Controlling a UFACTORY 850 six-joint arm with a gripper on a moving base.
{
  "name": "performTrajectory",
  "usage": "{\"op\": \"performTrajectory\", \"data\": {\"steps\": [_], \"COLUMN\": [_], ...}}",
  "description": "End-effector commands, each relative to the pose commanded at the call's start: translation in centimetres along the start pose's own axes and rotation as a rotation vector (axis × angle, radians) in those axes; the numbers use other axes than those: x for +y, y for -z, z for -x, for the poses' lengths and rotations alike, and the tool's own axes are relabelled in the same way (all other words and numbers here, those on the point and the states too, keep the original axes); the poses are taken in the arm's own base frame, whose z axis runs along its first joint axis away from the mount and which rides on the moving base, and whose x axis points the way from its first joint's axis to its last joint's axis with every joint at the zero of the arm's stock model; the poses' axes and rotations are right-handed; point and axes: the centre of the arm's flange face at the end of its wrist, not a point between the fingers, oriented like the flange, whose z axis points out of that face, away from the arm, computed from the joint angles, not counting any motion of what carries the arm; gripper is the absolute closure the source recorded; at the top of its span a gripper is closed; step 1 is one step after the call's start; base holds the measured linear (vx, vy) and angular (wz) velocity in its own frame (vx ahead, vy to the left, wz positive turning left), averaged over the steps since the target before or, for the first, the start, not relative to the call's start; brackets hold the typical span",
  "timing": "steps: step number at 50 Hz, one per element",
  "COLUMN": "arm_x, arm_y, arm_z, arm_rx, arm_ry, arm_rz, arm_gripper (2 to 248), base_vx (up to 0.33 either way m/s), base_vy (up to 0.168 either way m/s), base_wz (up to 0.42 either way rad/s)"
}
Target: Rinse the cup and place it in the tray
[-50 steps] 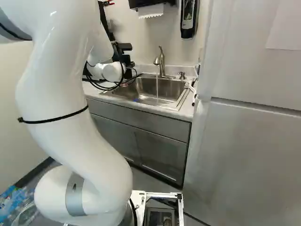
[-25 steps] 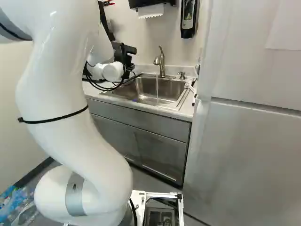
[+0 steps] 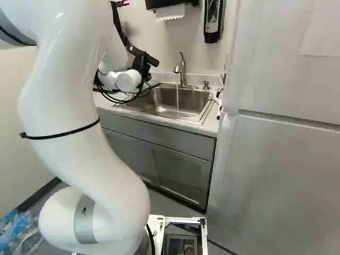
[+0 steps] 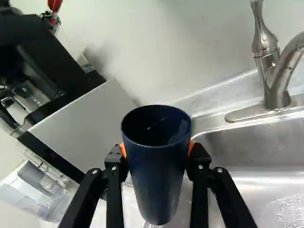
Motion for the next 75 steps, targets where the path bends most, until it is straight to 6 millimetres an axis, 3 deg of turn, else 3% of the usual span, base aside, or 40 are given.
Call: {"op": "performTrajectory", "data": {"steps": [75], "arm_x": [0.0], "arm_y": [0.0], "arm_z": [0.0], "arm_rx": [0.0], "arm_ry": [-0.788], "arm_rz": [0.0], "arm_gripper": [124], "base_vx": [0.0], "base_vy": [0.0], "base_wz": [0.0]}}
